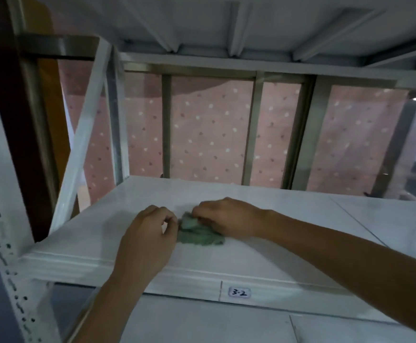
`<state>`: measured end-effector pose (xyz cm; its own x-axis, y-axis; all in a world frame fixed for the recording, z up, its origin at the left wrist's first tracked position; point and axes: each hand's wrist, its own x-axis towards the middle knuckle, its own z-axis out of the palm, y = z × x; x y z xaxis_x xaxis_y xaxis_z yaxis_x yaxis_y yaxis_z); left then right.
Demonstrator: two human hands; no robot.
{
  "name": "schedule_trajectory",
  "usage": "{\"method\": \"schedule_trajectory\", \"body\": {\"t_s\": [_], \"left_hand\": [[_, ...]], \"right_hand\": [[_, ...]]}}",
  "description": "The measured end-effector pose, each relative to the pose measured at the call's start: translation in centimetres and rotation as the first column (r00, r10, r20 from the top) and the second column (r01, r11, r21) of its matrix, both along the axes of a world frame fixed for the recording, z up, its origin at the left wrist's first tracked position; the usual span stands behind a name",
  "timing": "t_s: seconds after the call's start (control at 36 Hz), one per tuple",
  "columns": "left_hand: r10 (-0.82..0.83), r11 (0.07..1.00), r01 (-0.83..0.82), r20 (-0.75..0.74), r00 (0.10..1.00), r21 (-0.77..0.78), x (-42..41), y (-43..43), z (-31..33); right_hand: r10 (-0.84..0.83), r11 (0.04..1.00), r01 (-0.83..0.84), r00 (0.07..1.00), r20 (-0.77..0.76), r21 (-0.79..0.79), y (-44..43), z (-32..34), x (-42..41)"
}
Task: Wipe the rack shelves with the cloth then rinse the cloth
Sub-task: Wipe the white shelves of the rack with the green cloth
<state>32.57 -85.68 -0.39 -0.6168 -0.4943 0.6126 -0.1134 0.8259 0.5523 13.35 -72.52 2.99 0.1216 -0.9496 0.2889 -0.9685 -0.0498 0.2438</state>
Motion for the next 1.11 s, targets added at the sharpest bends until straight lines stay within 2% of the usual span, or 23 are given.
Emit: {"method": "schedule_trajectory", "body": {"t_s": [0.14,0.22,0.31,0.42,0.5,0.56,0.64,0.72,0.83,0.94,1.11], "left_hand": [[-0.045,0.998,0.048,0.084,0.995,-0.043,-2.2,4.6,0.0],[-0.044,0.996,0.052,0.103,0.994,-0.076,-3.4,6.8,-0.1],[-0.037,0.995,0.046,0.111,0.993,-0.084,-4.3,8.2,-0.3],[0.054,0.993,-0.052,0.012,0.998,-0.110,-4.8,8.6,-0.8],[0.121,0.988,-0.127,-0.070,0.990,-0.089,-4.7,8.7,-0.9],[0.137,0.989,-0.141,-0.088,0.987,-0.043,-4.5,8.8,-0.7],[0.138,0.990,-0.137,-0.075,0.988,0.016,-4.6,9.3,-0.2],[0.123,0.992,-0.123,-0.086,0.989,0.004,-4.8,10.0,0.1],[0.032,0.996,-0.042,-0.126,0.992,-0.079,-5.5,11.1,0.1],[-0.072,0.993,0.068,-0.034,0.997,-0.100,-6.9,12.8,-0.2],[-0.121,0.977,0.118,-0.003,0.993,-0.177,-8.2,16.5,-0.3]], "right_hand": [[-0.391,0.920,0.390,0.920,0.022,0.029,-0.2,0.3,-7.8],[-0.524,0.852,0.523,0.851,0.037,0.032,-0.2,0.3,-11.4],[-0.588,0.809,0.587,0.808,0.049,0.035,-0.5,0.2,-13.5],[-0.494,0.867,0.494,0.869,-0.017,0.065,-1.3,0.4,-13.8],[-0.277,0.958,0.281,0.958,-0.078,0.052,-0.3,0.1,-12.1],[-0.079,0.996,0.083,0.991,-0.112,0.030,1.6,-0.2,-9.4],[0.222,0.974,-0.225,0.972,-0.079,-0.030,5.9,-0.5,-4.2],[0.353,0.931,-0.357,0.934,-0.063,-0.072,9.5,-0.9,-0.9],[0.330,0.944,-0.329,0.944,0.012,-0.038,13.2,-1.1,0.2],[0.217,0.976,-0.214,0.974,0.067,-0.043,15.8,-1.1,0.1],[0.003,0.996,-0.004,1.000,-0.004,-0.090,18.4,-0.8,-2.2]]}}
